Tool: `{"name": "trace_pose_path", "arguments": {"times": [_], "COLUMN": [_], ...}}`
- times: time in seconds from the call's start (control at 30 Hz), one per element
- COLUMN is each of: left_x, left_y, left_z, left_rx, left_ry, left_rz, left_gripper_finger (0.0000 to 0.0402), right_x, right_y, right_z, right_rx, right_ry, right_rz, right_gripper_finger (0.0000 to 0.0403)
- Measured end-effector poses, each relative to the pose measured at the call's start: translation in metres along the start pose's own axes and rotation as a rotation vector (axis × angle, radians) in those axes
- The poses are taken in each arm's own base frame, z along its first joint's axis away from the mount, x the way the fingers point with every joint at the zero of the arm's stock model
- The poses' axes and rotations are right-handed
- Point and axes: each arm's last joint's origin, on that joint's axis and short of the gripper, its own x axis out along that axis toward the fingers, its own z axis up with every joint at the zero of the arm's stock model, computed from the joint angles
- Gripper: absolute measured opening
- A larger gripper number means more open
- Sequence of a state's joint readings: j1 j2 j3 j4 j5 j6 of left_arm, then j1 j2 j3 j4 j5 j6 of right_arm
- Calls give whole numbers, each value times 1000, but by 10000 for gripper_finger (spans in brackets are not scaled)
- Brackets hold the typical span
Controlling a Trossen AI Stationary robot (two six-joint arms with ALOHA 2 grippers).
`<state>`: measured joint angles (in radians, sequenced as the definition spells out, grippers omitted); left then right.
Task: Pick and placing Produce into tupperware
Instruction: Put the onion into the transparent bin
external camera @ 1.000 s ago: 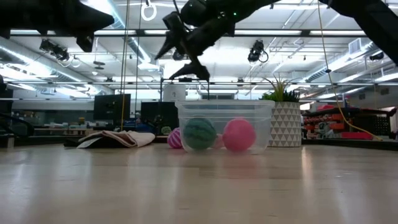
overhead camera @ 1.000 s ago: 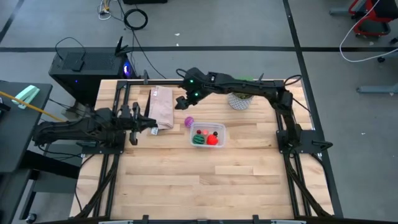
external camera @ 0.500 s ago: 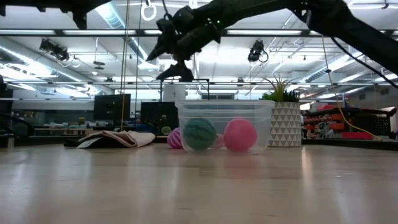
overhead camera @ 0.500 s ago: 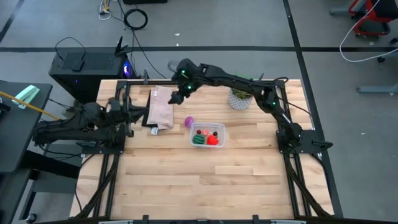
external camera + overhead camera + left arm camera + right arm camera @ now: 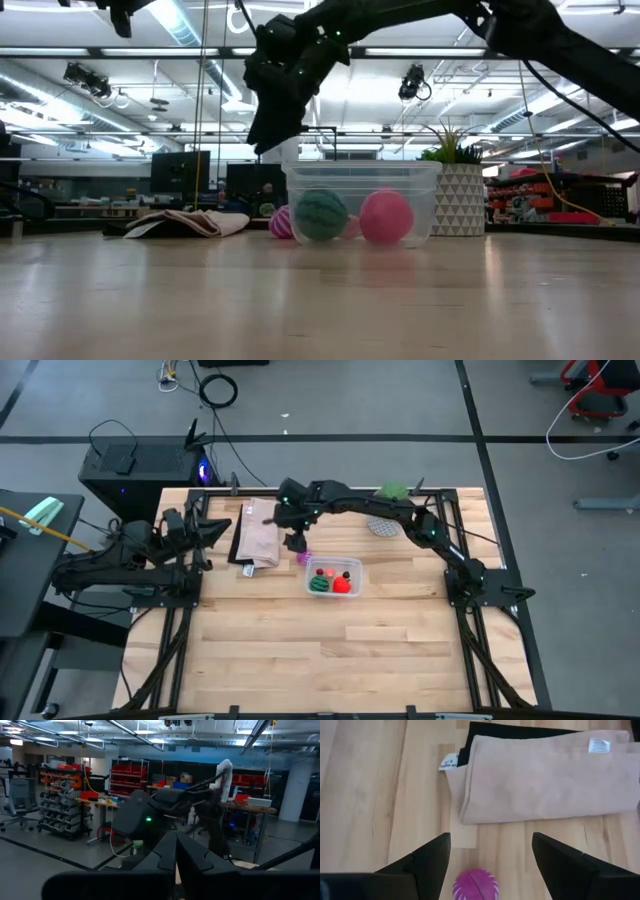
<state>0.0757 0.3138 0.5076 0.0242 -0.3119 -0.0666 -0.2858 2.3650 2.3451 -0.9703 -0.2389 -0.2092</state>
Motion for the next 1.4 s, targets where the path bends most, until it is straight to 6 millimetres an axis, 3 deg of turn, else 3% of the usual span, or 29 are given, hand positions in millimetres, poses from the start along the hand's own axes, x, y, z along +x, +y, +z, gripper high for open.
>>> {"name": "trace_pose_path", "arguments": {"times": [0.13,0.4,0.63,0.93,1.4], "left_x": [0,0,-1,-1,-1], "left_y": [0,1,1,1,1], "left_z": [0,-7,-13,-13,-13], "left_rx": [1,22,42,41,40], "left_ry": [2,65,130,127,127], "left_rz": [0,4,8,7,7], "left_gripper_finger": [12,26,26,14,20], "right_x": [8,17,14,21,40], "right_y": [8,7,-2,-6,-10], "right_z": [-3,-18,-23,-35,-46], "right_rx": [25,335,808,1008,1110], "right_ry": [47,182,201,267,315], "right_rz": [-21,-24,-83,-96,-42], "right_gripper_finger": [292,292,289,295,302]}}
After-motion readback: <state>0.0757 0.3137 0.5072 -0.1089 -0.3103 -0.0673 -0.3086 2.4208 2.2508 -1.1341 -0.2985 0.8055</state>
